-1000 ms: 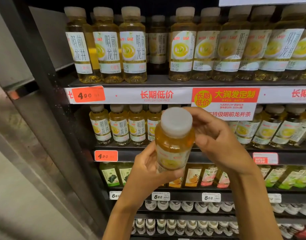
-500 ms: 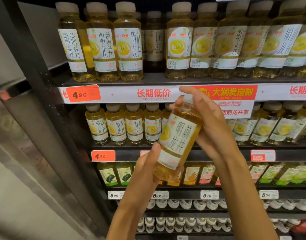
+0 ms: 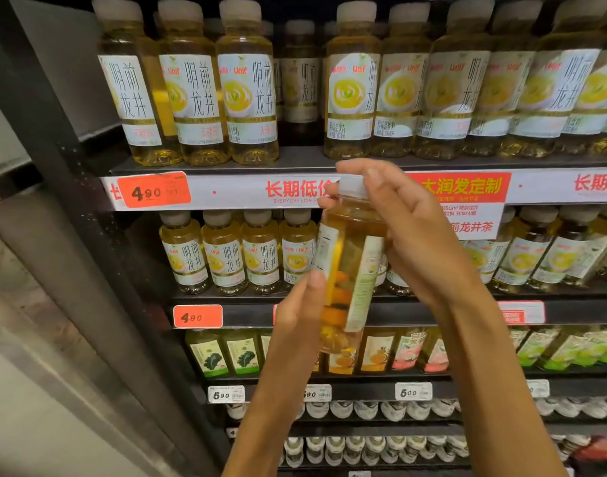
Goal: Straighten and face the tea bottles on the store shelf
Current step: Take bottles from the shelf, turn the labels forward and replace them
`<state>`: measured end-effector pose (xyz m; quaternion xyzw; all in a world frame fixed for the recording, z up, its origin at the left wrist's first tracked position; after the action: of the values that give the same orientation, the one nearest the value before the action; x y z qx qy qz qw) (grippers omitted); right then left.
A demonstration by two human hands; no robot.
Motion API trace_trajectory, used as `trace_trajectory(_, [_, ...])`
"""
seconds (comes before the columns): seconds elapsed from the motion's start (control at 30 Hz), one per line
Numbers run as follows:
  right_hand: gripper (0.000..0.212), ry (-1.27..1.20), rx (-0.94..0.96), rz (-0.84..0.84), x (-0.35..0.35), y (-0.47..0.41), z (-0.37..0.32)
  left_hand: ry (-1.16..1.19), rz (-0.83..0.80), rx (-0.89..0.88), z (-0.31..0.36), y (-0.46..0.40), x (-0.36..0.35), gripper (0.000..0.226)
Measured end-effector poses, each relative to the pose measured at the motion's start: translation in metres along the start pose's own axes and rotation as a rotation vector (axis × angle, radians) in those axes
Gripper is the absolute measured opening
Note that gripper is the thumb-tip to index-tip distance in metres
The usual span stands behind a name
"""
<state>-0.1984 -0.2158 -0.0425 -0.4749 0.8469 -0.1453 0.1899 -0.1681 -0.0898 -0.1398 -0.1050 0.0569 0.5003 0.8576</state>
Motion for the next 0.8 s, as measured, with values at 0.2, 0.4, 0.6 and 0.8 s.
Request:
trace_trajectory(0.2, [0.032, -0.204, -0.102, -0.116, -0.006, -0.001, 0.005, 0.457, -0.312, 0.368, -0.004, 0.003, -0.01, 0.073])
trace_trajectory(0.4, [0.02, -0.028, 0.043, -0.001, -0.007, 0.004, -0.005, 0.167, -0.075, 0.176, -0.012, 0.001, 0.0, 0.058])
trace_trajectory(0.6, [0.021, 0.067, 0.099, 0.07, -0.012, 0.004, -0.012, 0.136, 0.028, 0.071, -0.005, 0.004, 0.0, 0.06])
trace_trajectory(0.8, [0.033, -0.198, -0.135, -0.197, -0.02, 0.009, -0.008, 0.557, -0.383, 0.401, 0.003, 0.015, -0.008, 0.077])
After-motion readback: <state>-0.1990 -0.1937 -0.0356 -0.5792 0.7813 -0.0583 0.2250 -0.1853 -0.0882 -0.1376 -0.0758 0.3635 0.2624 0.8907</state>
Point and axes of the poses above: each hand's wrist, its own y-axis away from the middle knuckle, its own x-axis out of the back of the hand, z = x × y, the point moved 3 cm from there along -y, towards the middle knuckle, and after that the axes turned 15 degrees about z, right-handed, at the moved point
